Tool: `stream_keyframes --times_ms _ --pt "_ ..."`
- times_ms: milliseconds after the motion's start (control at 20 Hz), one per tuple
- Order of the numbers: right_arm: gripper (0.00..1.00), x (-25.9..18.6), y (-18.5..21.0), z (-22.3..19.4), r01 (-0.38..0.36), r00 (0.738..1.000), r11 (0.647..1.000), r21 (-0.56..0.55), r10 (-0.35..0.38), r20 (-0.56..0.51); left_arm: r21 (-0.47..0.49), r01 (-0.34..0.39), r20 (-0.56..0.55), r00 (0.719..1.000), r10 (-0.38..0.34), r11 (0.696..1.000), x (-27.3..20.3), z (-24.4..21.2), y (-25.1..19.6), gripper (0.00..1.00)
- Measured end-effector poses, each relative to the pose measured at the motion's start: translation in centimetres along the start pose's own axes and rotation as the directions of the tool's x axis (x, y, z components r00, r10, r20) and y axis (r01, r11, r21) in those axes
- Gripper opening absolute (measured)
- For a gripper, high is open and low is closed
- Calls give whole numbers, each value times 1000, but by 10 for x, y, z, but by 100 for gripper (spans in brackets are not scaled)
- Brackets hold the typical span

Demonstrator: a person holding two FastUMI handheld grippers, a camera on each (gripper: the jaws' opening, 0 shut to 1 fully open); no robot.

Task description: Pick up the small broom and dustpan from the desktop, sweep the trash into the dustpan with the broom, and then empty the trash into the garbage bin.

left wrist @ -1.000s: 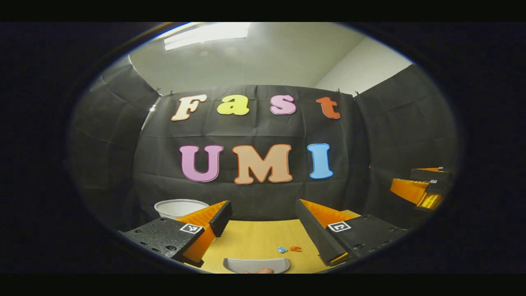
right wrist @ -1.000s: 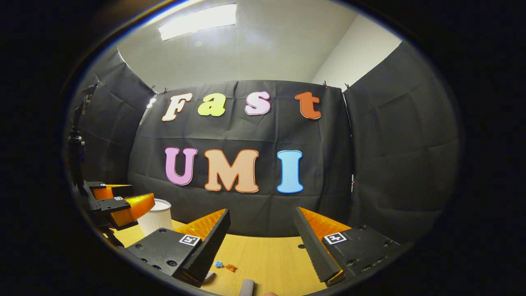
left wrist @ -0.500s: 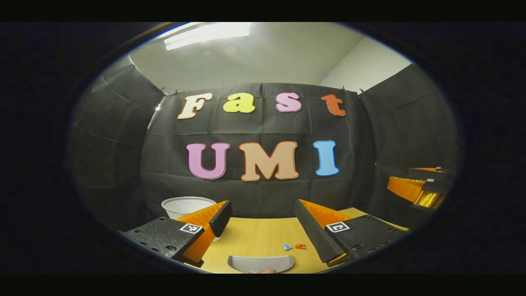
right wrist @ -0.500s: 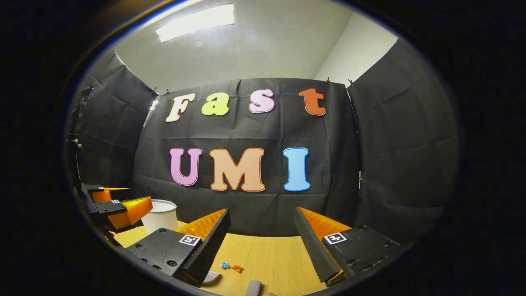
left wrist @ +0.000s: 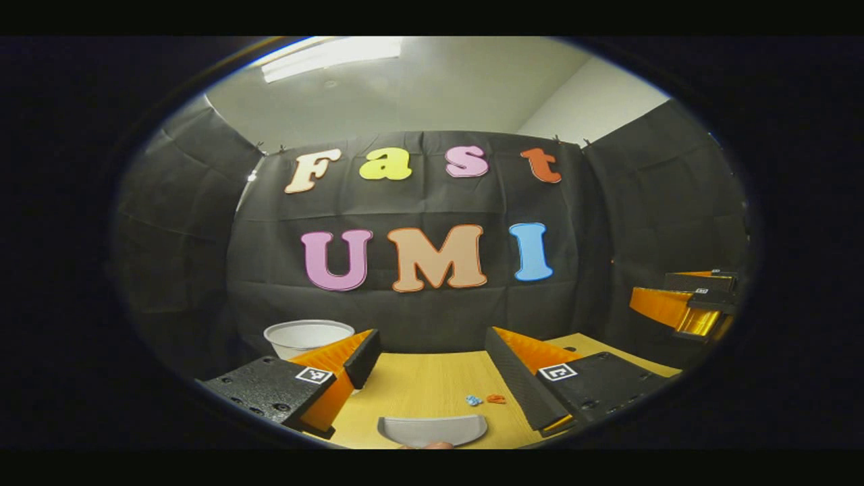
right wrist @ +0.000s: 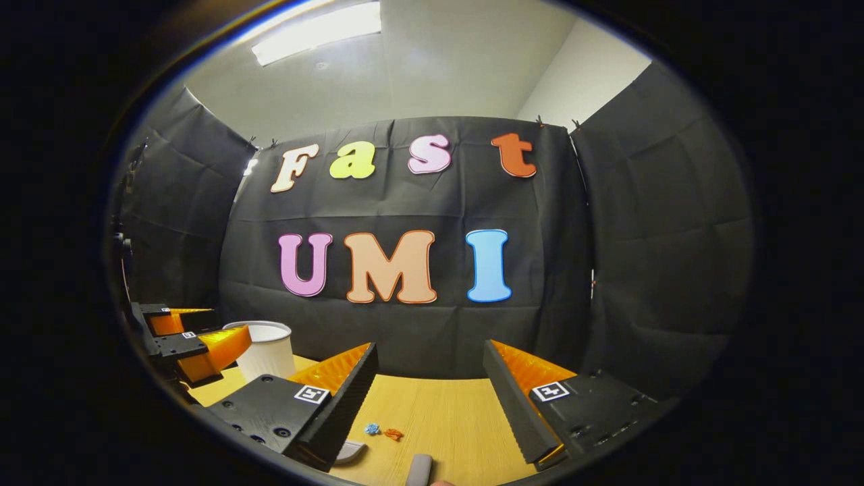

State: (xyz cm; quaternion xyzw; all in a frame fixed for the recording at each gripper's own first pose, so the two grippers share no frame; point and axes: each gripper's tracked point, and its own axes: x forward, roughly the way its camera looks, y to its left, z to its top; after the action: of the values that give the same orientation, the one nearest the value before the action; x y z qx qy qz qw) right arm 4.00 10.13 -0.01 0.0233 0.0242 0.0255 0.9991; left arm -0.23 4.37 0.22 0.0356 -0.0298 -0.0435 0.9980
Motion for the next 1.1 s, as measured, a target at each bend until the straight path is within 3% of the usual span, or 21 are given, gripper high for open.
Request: stream_keyframes --times_ms 400,700,850,1100 --pt "92 3 6 -32 -15 997 1000 -24 13 -82 -12 -6 -77 997 5 1000 1 -31 8 94" --pt "93 0 2 -83 -6 981 1000 17 9 -196 -38 -6 -231 973 -3 999 -4 -96 10 95" --pt "92 -3 4 -121 -13 957 998 54 28 -288 -87 -2 -368 929 -30 996 -17 -148 4 95" --pt "93 -18 10 -205 -40 869 997 62 66 -491 -77 -71 -607 795 10 995 -51 -241 13 95"
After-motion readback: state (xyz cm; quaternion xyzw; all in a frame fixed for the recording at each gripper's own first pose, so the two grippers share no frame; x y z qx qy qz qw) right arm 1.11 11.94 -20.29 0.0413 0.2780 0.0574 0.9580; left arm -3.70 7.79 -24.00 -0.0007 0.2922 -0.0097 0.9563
